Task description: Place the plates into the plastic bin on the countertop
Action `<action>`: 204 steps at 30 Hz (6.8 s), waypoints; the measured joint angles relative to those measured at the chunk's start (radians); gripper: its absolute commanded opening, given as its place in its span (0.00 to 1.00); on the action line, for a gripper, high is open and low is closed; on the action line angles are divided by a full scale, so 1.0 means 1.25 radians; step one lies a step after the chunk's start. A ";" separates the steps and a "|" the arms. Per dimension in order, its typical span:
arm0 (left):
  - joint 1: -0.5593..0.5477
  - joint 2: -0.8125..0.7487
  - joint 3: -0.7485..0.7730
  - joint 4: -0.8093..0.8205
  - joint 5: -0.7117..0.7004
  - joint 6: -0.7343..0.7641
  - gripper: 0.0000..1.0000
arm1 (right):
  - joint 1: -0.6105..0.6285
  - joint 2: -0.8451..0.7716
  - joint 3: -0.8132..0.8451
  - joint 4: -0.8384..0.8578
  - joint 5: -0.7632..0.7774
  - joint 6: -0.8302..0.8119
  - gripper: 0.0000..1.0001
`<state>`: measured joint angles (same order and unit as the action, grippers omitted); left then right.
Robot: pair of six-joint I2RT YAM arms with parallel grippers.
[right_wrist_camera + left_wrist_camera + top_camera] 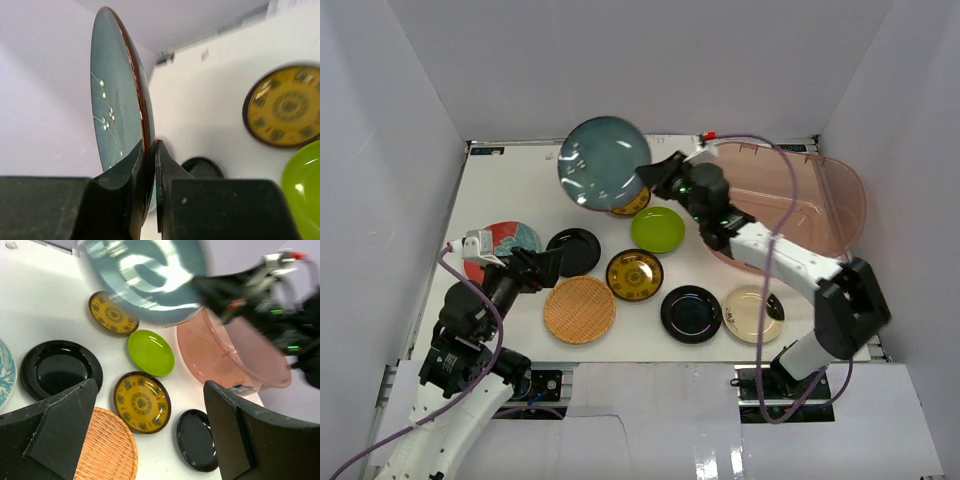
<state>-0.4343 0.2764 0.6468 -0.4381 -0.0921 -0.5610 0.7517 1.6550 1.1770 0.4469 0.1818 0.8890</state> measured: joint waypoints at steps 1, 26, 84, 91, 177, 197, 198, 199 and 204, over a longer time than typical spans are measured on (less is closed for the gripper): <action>0.000 0.004 -0.001 -0.002 0.002 -0.010 0.98 | -0.029 -0.063 -0.028 -0.006 -0.018 -0.006 0.08; 0.000 0.215 -0.020 -0.136 -0.108 -0.205 0.80 | -0.744 -0.290 -0.233 -0.487 -0.207 -0.281 0.08; 0.719 0.634 -0.329 0.416 0.192 -0.501 0.00 | -0.124 -0.449 -0.365 -0.152 -0.398 -0.309 0.78; 0.709 0.522 -0.334 0.387 0.169 -0.482 0.00 | -0.034 -0.354 -0.352 -0.127 -0.381 -0.298 0.87; 0.285 0.659 0.096 -0.246 0.219 -0.060 0.86 | -0.816 -0.225 -0.378 -0.299 -0.435 -0.146 0.28; 0.279 0.763 0.023 -0.451 0.184 -0.085 0.78 | -0.664 -0.200 -0.220 -0.432 -0.119 -0.325 0.90; 0.274 0.770 0.023 -0.452 0.187 -0.087 0.78 | -0.664 -0.200 -0.220 -0.439 -0.107 -0.326 0.90; 0.268 0.778 0.022 -0.451 0.190 -0.090 0.78 | -0.664 -0.200 -0.221 -0.446 -0.096 -0.328 0.90; 0.261 0.811 -0.019 -0.411 0.217 -0.114 0.71 | -0.670 -0.201 -0.221 -0.439 -0.098 -0.328 0.90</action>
<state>-0.1081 1.2900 0.6235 -0.9524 0.1791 -0.7040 -0.0853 1.4044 0.9012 -0.1024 0.0589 0.4786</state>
